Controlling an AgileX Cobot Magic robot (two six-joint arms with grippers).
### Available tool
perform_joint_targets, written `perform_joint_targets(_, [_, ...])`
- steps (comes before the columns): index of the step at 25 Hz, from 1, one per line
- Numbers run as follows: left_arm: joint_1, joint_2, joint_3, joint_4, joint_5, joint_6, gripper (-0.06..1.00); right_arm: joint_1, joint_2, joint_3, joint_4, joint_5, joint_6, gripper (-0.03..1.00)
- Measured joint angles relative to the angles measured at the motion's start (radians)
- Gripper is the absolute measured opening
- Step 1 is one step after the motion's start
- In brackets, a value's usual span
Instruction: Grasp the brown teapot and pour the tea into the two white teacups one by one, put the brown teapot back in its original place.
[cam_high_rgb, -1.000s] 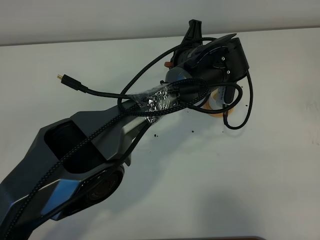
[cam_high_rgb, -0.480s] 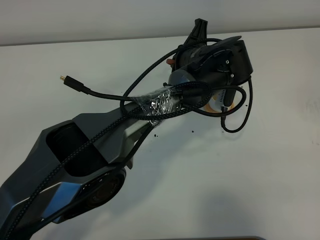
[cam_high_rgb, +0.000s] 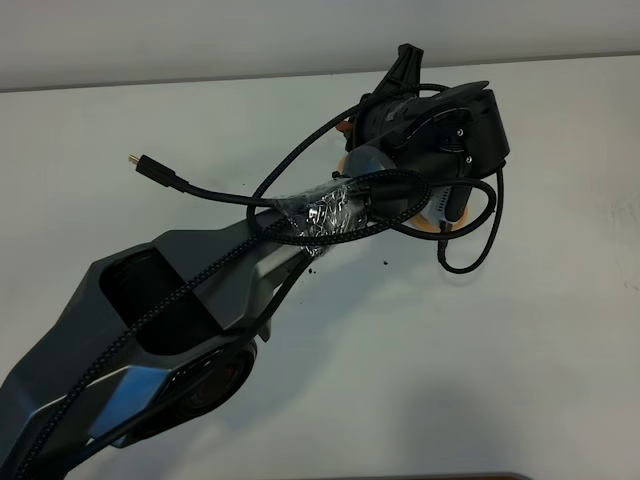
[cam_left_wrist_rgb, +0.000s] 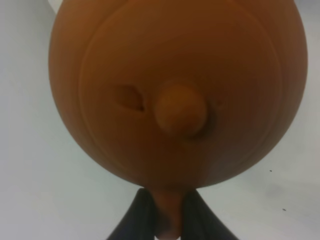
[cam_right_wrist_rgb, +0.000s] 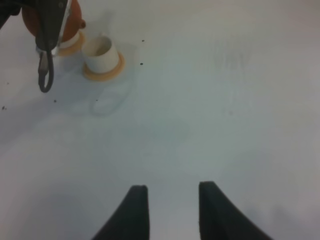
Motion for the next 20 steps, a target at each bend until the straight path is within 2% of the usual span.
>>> perform_joint_targets(8, [0.000,0.005,0.000,0.040,0.000,0.008,0.11,0.000,0.000,0.000,0.000,0.000,0.000,0.24])
perform_joint_targets(20, [0.000,0.007,0.000,0.045,-0.003,0.050,0.11,0.000,0.000,0.000,0.000,0.000,0.000,0.24])
